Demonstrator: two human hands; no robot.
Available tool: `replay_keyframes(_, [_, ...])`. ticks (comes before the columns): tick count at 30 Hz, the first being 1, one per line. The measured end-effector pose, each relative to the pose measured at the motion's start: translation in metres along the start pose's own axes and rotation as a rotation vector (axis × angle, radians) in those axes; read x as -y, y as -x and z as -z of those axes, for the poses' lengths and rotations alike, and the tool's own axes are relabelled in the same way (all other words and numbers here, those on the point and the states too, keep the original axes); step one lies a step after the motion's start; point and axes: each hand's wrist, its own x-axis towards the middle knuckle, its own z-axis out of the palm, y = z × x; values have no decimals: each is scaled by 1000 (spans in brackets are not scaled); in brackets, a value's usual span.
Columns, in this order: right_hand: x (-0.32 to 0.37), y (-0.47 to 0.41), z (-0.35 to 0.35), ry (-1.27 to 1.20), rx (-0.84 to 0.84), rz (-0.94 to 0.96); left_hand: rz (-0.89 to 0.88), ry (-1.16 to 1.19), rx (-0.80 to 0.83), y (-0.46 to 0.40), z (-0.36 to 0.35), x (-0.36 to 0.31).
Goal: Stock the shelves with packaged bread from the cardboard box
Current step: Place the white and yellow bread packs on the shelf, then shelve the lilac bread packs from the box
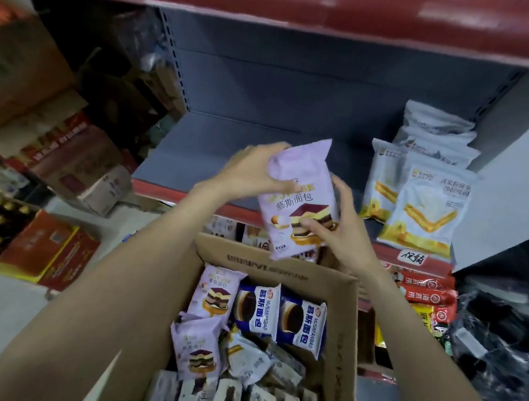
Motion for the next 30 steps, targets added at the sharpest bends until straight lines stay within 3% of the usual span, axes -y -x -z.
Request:
replay_keyframes(2, [-4, -22, -4, -113, -162, 0, -73, -116, -227, -22, 0, 6])
replay_keyframes(4, [-11, -51, -8, -167, -308, -35, -104, -10, -381, -39, -8, 17])
replay_keyframes(7, [-34, -104, -12, -266, -520, -141, -31, 63, -321, -60, -36, 42])
replay_keyframes(10, [-59, -151, -11, -277, -651, -188, 51, -224, -182, -64, -61, 75])
replay_keyframes(15, [-91, -202, -6, 63, -688, -219, 79, -536, -81, -48, -73, 125])
replay_keyframes(17, [-93, -207, -7, 112, -744, -322, 50, -566, -57, -47, -74, 129])
replay_keyframes(21, [-93, -192, -19, 223, -657, -419, 18, -600, -86, -48, -77, 129])
replay_keyframes(25, [-72, -136, -49, 220, -539, -168, 33, -483, -136, -43, -76, 126])
replay_keyframes(30, [-36, -28, -82, 248, -460, 42, -102, -205, -366, 3, -83, 113])
